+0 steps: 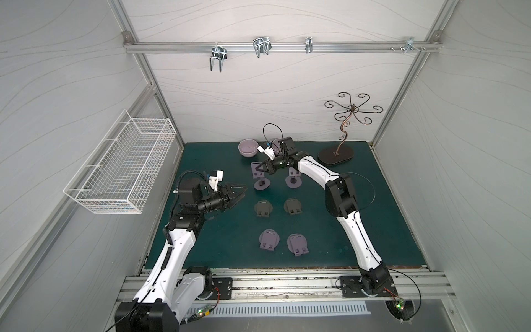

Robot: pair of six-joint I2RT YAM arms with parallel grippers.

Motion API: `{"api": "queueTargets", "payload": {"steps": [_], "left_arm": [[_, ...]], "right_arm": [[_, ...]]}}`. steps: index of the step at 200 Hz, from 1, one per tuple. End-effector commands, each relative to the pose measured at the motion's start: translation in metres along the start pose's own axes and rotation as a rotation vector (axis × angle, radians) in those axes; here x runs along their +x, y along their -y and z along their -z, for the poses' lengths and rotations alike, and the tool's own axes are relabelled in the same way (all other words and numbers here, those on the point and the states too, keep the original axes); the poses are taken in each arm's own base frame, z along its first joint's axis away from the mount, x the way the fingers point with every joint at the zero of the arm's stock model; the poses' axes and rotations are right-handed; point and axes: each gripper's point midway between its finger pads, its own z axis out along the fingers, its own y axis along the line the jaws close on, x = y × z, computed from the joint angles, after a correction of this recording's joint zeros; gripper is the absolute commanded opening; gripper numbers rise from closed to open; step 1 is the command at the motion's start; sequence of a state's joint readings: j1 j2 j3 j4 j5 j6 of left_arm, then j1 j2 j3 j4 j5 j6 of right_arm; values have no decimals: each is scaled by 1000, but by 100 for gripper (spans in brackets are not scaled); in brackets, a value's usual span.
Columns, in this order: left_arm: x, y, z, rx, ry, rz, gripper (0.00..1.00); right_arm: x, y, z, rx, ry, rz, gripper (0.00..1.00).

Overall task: Open the phone stand
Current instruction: Place the phone stand at the center of the board.

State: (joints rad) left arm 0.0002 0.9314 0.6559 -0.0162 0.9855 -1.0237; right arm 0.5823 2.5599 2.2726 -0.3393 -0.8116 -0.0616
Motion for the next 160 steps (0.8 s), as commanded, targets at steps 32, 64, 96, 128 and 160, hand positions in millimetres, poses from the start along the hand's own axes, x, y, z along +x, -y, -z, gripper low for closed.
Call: {"api": "queueTargets", "payload": {"steps": [32,64,96,128,160], "left_arm": [[-6,11,0,39,9,-44,54],[-7,12,-1,39,11,-47,54],[-8,12,-1,34,12,-43,54],[-8,11,-1,31,15,-40,54],[-6,8,0,28,12,-36,54]], "right_arm": [[7,21,4,43,-30,33,0],[6,25,5,74,-40,77,0],[8,25,8,67,-51,99,6],[9,28,12,80,-53,95,24],[10,31,15,113,-58,99,51]]}}
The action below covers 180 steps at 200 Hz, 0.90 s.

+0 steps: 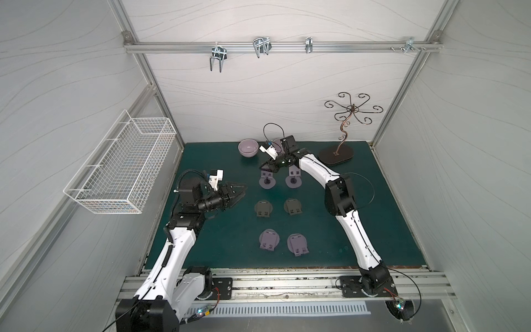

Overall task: Open the phone stand
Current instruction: Place the phone stand at the center of the board, then pick up the phone stand at the center of the board.

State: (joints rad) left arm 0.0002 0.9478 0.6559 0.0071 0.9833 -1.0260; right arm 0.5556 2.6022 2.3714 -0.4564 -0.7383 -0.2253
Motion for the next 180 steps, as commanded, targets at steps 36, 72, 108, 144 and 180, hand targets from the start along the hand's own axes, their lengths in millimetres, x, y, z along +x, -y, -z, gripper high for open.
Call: {"api": "queueTargets", "payload": {"steps": [36,72,108,144,180], "left_arm": [[-1,5,1,19,8,-30,54],[-2,1,0,10,10,-33,54],[-3,-2,-1,3,5,-31,55],[-8,0,-3,-17,1,-60,57],[-8,6,-4,-44,-12,-113,57]], "right_arm": [[-9,0,15,44,4,12,51],[-47,-14,41,99,54,77,55],[-75,-24,74,197,71,137,57],[-98,-44,113,243,107,107,48],[-94,-89,148,244,93,22,43]]}}
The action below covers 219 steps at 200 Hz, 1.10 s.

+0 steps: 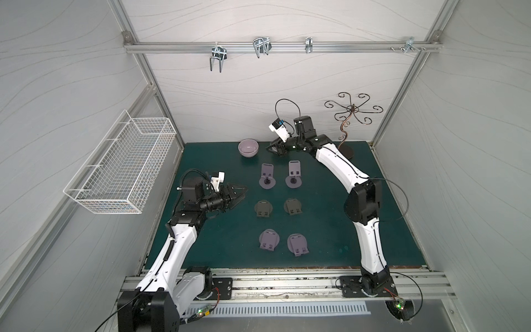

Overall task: Open the phone stand
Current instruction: Pick up the phone stand at the center of the board.

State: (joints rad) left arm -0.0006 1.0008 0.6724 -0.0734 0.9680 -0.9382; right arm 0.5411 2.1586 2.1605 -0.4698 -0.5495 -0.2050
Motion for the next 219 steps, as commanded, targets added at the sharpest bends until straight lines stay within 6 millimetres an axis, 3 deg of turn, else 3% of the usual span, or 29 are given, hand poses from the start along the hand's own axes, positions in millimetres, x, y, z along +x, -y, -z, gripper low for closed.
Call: {"api": "queueTargets", "payload": {"steps": [1,35,64,96,115,152,219], "left_arm": [[-6,26,3,17,13,-124,57],[14,25,-7,-46,-45,-198,58],[29,26,-21,-41,-81,-222,58],[39,26,-30,-39,-112,-231,58],[43,23,-33,-47,-125,-231,58],[49,17,-34,-60,-137,-223,58],[55,5,-34,-86,-150,-202,58]], "right_arm": [[4,-22,34,18,-41,-93,42],[37,-60,80,43,-67,-216,40],[91,-84,108,91,-117,-390,31],[149,-102,127,146,-169,-501,41],[177,-111,129,135,-221,-555,41],[225,-118,113,80,-297,-656,45],[262,-93,90,80,-335,-696,52]]}}
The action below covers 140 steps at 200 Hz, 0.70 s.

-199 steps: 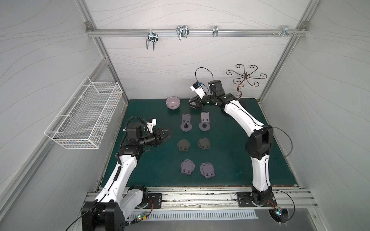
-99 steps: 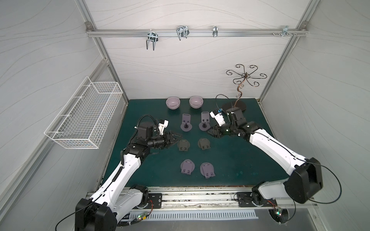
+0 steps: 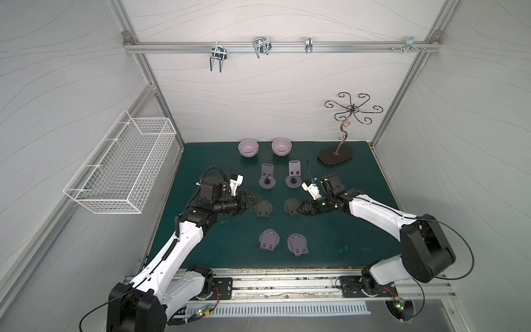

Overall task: Open the phone stand
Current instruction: Pick up the phone stand at the center of the board.

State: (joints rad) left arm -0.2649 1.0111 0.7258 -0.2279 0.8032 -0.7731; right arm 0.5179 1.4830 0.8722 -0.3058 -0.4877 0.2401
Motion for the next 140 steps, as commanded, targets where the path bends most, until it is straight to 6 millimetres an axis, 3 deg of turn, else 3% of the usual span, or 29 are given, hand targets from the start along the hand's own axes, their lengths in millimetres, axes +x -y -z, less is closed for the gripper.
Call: {"api": "queueTargets", "payload": {"steps": [1,30,103,140], "left_arm": [[-1,3,0,10,9,-36,58],[-2,0,-3,11,8,-26,58],[-3,-2,-8,17,-6,-24,58],[-1,-4,-7,7,-7,-26,58]], "right_arm": [[-14,8,-7,-14,28,13,52],[-24,22,-12,-18,63,-28,55],[-33,37,-39,-30,39,-34,55],[-35,38,-32,5,60,-24,54]]}}
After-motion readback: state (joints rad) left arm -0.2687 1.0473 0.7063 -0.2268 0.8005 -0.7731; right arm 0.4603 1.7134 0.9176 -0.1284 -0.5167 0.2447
